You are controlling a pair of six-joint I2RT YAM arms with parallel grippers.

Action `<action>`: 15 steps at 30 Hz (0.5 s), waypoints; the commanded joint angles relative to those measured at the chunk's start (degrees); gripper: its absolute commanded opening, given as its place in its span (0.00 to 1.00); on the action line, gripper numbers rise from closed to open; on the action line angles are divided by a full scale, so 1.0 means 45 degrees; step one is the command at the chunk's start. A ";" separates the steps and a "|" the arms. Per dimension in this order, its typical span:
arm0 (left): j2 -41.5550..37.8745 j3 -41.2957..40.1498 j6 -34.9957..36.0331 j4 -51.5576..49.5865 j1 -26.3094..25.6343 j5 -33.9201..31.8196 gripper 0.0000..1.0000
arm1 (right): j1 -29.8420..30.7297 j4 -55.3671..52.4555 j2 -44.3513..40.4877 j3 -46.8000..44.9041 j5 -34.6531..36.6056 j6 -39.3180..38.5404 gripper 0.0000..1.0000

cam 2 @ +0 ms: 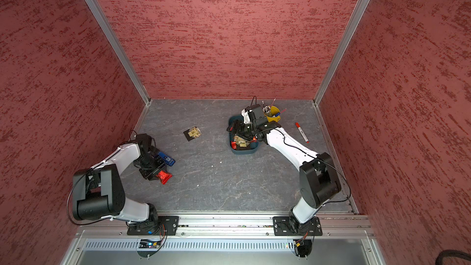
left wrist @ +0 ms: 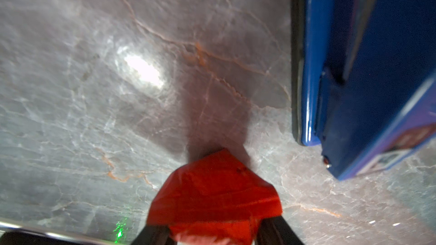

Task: Put the tea bags into the storage box
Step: Pick up the tea bag from the center of the board.

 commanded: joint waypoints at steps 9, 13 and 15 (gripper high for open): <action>-0.1251 0.1048 -0.0187 -0.1940 -0.1285 -0.0309 0.47 | -0.0251 0.0252 -0.0914 -0.0400 0.0086 0.0266 0.68; -0.1996 0.1339 -0.0754 -0.2646 -0.2570 -0.0435 0.47 | -0.0277 -0.0052 -0.1140 -0.0307 0.0291 0.0213 0.68; -0.2352 0.1462 -0.1158 -0.2836 -0.3188 -0.0339 0.47 | -0.0307 -0.0272 -0.1307 -0.0338 0.0469 0.0127 0.69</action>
